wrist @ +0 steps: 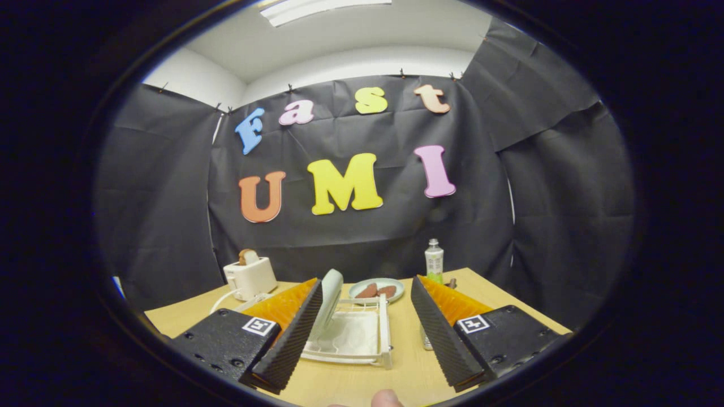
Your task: Take the plate from the dish rack, then take the spoon from the basket and place it into the plate.
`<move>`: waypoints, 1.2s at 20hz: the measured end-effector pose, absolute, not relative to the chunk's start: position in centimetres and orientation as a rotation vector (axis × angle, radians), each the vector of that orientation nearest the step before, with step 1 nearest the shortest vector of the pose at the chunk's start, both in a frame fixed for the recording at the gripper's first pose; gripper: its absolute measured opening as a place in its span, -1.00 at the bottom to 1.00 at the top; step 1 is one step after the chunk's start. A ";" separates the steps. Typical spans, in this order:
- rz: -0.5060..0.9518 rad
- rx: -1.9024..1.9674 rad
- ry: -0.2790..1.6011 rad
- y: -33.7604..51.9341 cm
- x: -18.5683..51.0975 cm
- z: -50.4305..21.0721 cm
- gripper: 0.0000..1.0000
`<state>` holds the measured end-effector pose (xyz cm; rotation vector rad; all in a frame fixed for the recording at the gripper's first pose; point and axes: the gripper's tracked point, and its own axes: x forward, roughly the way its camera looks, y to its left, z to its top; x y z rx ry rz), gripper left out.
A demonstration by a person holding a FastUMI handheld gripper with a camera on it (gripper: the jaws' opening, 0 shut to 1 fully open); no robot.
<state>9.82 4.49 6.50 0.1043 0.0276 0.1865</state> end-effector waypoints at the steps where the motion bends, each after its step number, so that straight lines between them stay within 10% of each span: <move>1: 0.199 0.105 0.049 5.1 11.0 7.0 1.00; 19: 0.291 0.264 0.872 15.2 26.0 -0.2 0.98; 24: 0.260 0.280 0.938 15.9 26.5 -1.4 0.52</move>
